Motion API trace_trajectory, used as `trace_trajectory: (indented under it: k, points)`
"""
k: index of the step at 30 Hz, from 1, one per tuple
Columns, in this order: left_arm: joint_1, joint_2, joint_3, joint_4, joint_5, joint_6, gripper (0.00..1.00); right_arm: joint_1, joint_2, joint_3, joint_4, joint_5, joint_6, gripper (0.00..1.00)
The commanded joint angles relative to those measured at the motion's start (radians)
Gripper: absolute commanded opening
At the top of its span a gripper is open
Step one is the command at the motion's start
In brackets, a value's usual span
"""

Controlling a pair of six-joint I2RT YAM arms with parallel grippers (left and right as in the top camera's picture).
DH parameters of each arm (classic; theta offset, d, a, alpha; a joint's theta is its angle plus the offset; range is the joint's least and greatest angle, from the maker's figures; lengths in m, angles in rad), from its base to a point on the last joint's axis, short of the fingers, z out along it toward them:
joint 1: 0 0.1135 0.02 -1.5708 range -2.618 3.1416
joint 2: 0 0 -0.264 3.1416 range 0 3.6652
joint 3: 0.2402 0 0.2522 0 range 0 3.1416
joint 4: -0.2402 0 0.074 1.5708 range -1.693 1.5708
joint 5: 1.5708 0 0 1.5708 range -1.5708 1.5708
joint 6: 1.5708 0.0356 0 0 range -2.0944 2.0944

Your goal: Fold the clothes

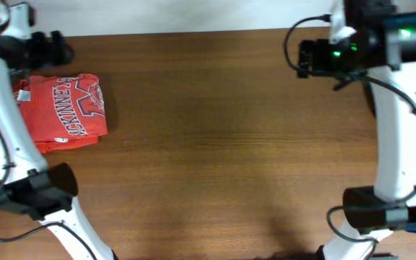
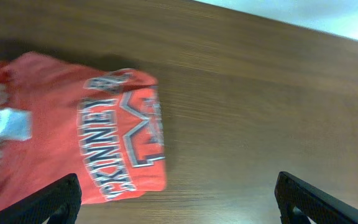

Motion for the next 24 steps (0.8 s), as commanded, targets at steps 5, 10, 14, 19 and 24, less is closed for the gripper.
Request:
trace_trajectory:
  k: [5, 10, 14, 19, 24]
  points:
    - [-0.154, -0.162, 0.005, 0.005, 0.018, 0.089, 0.99, -0.047, -0.181, 0.069, -0.050, 0.035, 0.019, 0.99]
    - [-0.190, -0.259, 0.005, 0.005, 0.019, 0.080, 0.99, -0.047, -0.312, 0.069, -0.050, 0.100, 0.044, 0.99]
    - [-0.190, -0.337, 0.005, 0.006, 0.019, -0.013, 0.99, -0.047, -0.428, 0.069, -0.050, 0.137, 0.045, 0.99]
    - [-0.191, -0.413, 0.005, 0.011, 0.019, -0.053, 0.99, -0.047, -0.539, 0.069, -0.050, 0.250, 0.074, 0.99]
    - [-0.192, -0.418, 0.004, 0.005, 0.019, -0.063, 0.99, -0.047, -0.583, 0.069, -0.050, 0.280, 0.073, 0.99]
